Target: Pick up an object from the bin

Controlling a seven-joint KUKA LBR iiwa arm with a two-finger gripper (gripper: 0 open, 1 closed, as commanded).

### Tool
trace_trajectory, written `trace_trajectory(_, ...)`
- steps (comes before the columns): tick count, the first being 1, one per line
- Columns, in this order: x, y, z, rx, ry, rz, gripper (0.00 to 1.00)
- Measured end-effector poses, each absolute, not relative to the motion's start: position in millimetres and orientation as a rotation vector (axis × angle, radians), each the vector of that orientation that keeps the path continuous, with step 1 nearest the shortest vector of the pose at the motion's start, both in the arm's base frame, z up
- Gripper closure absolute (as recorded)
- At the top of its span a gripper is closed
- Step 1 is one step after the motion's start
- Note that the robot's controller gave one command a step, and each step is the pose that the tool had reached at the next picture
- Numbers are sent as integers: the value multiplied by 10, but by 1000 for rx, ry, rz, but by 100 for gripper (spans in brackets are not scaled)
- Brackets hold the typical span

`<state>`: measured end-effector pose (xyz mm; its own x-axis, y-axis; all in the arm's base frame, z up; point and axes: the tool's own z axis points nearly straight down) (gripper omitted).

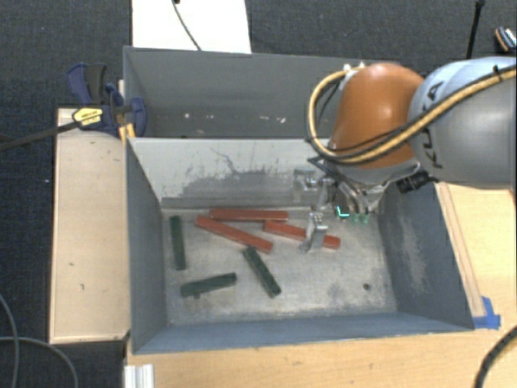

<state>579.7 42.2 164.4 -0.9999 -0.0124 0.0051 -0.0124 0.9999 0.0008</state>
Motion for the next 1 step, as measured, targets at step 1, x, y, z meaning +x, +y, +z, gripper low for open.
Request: trace_trajectory(1,5644,666,719,67,-3136,-2,0)
